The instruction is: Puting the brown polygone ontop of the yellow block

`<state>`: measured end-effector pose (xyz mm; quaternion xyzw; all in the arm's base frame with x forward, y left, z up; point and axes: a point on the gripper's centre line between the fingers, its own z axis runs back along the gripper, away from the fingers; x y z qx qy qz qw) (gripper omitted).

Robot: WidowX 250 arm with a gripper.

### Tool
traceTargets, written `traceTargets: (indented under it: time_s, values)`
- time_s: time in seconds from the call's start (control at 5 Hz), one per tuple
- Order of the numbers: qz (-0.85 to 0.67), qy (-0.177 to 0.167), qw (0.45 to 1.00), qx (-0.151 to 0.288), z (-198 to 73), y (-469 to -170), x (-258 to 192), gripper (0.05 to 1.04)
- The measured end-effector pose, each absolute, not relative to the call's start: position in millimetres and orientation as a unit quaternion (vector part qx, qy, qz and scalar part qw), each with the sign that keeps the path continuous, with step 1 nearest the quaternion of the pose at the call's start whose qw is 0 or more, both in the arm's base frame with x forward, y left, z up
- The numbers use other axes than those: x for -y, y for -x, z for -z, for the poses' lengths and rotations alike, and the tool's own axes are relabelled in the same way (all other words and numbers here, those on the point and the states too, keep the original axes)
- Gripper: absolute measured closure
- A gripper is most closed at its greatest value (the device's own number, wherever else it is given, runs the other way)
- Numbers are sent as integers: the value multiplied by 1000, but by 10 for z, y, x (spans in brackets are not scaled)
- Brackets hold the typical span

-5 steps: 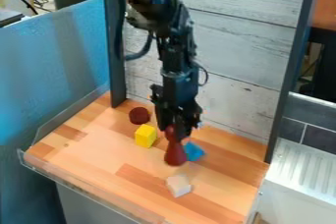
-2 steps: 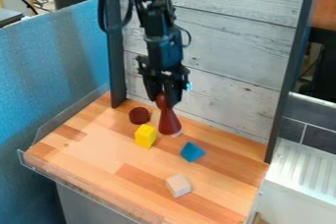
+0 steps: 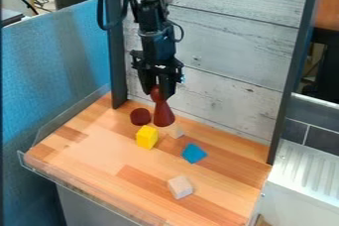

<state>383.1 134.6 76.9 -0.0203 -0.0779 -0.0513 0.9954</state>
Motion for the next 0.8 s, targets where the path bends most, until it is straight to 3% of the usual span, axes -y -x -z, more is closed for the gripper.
traceTargets:
  time_s: [0.8]
  values:
    - [36,-10,997,69,-593,-3895,-1668,546]
